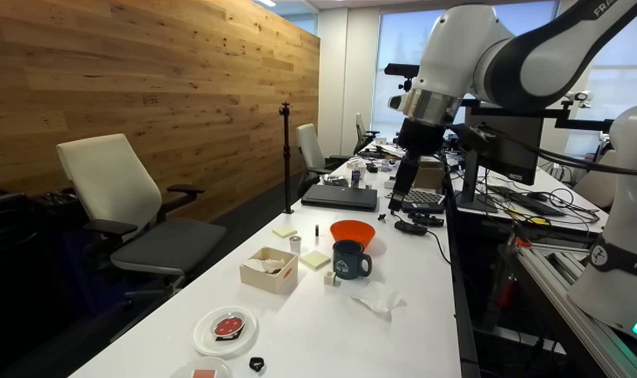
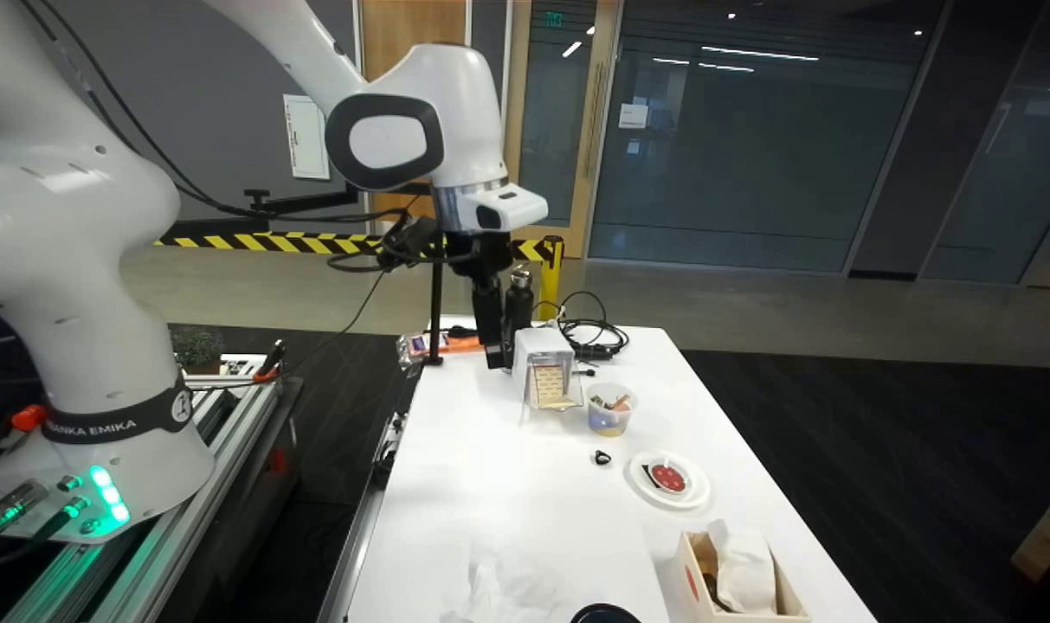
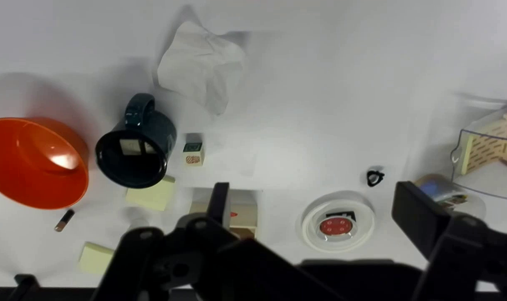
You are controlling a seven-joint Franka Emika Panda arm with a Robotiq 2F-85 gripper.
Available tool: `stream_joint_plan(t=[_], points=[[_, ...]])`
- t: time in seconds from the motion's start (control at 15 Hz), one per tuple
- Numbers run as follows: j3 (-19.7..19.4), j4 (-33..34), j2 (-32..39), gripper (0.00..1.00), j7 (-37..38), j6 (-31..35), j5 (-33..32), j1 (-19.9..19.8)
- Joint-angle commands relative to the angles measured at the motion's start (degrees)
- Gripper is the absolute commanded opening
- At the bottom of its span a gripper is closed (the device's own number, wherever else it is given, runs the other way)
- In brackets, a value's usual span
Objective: Use the white napkin to wipe the item on the white plate.
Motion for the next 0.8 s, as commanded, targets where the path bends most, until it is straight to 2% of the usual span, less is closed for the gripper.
stream_joint_plan(t=[0.0,0.13,0.27,0.33,0.47,0.6,0.67,0.73], points=[[4.63,0.96,8.52,1.0,5.74,4.06,3.27,4.15],[6.86,2.82,13.91,1.0,9.05,5.42,6.16,7.18],[8.45,4.24,15.0,1.0,10.74,4.31,9.9,10.21],[7.17,1.74,12.56,1.0,8.84,4.4,6.85,8.74],[8.13,3.17,14.44,1.0,10.3,4.4,8.17,10.51],[8.1,3.72,14.85,1.0,10.5,4.4,8.23,10.62],[7.59,4.55,17.23,1.0,11.6,4.5,8.02,9.93],[7.02,4.8,18.74,1.0,15.78,4.73,3.81,8.18]])
